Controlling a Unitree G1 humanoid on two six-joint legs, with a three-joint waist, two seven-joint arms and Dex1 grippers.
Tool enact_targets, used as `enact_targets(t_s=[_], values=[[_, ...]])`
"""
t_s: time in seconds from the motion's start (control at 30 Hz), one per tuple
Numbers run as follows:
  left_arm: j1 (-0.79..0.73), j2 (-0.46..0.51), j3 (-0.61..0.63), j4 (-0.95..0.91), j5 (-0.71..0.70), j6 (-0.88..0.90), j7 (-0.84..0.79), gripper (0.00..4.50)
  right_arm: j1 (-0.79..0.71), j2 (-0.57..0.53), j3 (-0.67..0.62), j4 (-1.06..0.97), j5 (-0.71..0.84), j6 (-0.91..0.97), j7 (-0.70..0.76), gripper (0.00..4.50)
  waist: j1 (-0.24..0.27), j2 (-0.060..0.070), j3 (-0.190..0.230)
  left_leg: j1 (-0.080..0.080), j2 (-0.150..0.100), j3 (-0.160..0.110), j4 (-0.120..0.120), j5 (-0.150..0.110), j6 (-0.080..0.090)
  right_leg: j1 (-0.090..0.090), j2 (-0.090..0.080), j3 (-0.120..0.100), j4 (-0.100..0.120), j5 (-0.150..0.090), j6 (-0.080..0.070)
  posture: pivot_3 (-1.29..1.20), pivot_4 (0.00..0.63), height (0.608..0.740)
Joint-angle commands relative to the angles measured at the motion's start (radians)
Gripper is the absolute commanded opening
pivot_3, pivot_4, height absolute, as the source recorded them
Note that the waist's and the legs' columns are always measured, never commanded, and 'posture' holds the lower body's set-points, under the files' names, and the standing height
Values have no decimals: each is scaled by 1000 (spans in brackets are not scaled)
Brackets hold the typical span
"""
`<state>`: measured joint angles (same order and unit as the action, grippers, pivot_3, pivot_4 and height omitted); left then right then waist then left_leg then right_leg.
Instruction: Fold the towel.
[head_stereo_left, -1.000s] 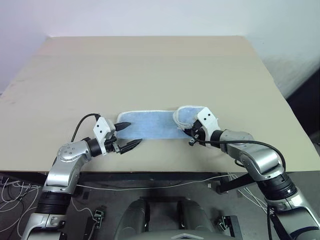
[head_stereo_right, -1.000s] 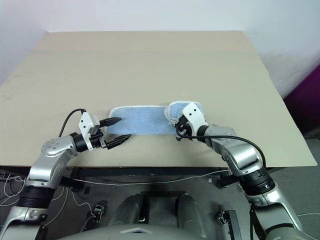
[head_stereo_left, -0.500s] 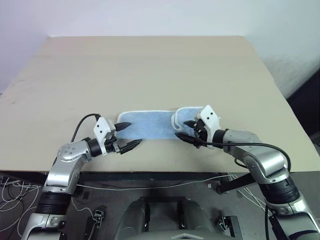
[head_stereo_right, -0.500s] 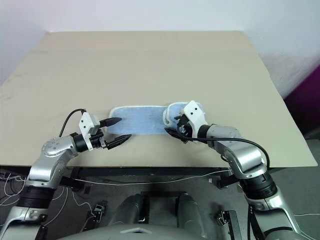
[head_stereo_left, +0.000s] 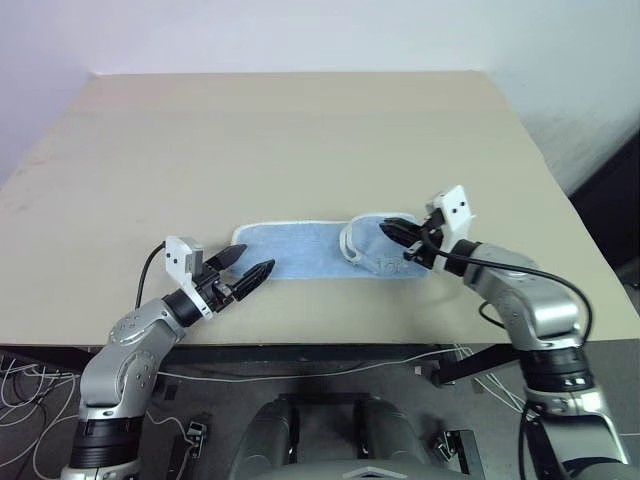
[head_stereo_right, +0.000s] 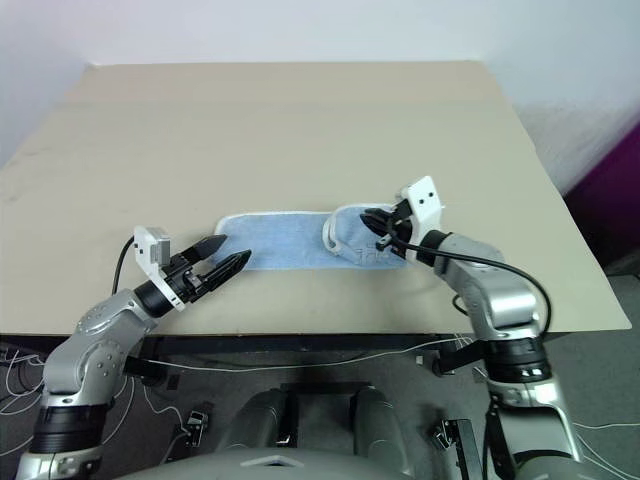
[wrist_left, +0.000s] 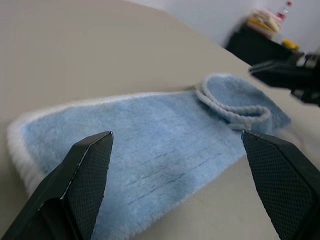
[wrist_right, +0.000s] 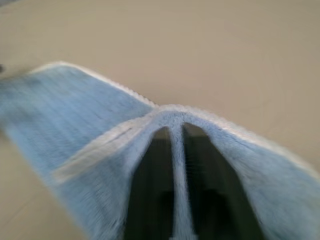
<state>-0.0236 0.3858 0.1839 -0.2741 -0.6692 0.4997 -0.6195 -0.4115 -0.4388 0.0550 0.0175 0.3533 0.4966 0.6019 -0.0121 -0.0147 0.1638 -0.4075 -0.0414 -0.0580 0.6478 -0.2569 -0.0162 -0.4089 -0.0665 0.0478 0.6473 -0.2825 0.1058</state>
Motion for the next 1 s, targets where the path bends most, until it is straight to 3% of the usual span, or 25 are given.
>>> enact_targets(t_s=[0.03,0.27,0.6,0.77,1.0], values=[[32,-37,38,-105,-63,60,110,4302,0,24,42,105,-81,-119,13,22,1,0,0,0,0,0,0,0,0,0,0,0,0,0,0,0,150,740],[126,-118,92,-244,-234,189,310,4302,52,24,70,124,-131,-216,71,22,-1,0,0,1,-1,-1,0,0,0,1,0,0,0,0,0,0,150,740],[250,-280,86,-338,-528,274,672,4401,-13,-40,-87,-39,-44,-241,102,5,3,0,0,1,-1,0,1,0,0,2,0,1,-1,0,0,0,150,740],[185,-321,84,-260,-580,264,853,4401,-47,-50,-99,-22,-49,-256,107,5,6,0,0,2,-1,-1,1,0,0,3,0,0,-1,0,0,0,150,740],[42,-368,122,-105,-609,202,988,4401,-30,-38,-101,-39,-53,-260,90,5,20,1,0,3,-2,-1,1,0,0,5,1,-1,0,0,0,0,150,740]])
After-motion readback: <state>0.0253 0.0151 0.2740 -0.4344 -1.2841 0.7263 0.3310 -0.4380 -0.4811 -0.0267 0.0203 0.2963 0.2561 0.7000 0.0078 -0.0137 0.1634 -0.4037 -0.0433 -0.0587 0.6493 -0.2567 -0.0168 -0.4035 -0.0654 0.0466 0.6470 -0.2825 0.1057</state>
